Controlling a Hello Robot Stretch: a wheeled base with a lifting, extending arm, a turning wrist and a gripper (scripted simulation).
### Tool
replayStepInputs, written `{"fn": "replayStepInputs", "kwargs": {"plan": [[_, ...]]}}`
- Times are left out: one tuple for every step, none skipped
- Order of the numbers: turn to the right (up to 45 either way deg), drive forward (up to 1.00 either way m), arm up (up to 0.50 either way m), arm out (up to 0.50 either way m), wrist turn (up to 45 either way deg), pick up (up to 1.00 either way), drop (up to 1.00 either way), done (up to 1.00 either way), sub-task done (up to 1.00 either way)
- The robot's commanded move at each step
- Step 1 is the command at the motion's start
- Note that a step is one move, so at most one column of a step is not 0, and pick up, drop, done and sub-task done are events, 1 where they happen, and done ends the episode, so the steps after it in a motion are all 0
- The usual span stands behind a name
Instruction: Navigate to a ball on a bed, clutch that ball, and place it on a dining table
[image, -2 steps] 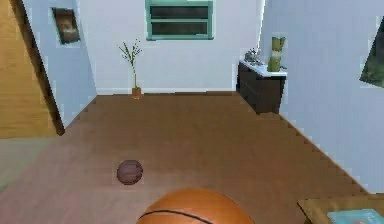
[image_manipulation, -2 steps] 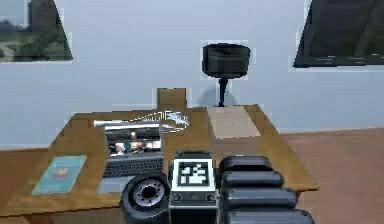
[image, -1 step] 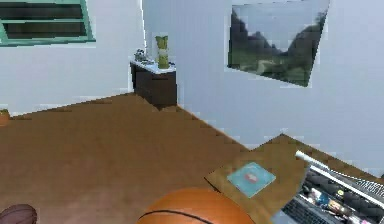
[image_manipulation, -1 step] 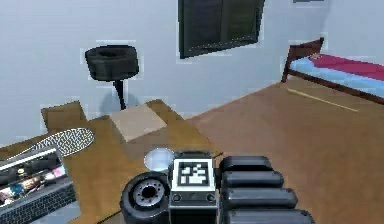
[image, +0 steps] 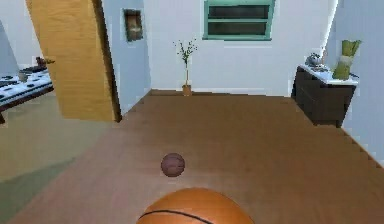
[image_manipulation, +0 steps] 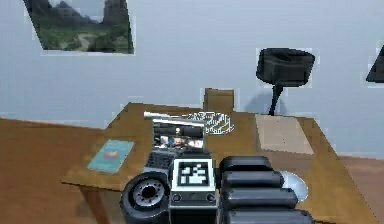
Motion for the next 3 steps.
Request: {"fn": "replayStepInputs", "kwargs": {"plan": [[-45.0,0.0,0.0,0.0,0.0,0.0,0.0,0.0,0.0],[-45.0,0.0,0.0,0.0,0.0,0.0,0.0,0.0,0.0],[-27.0,0.0,0.0,0.0,0.0,0.0,0.0,0.0,0.0]]}}
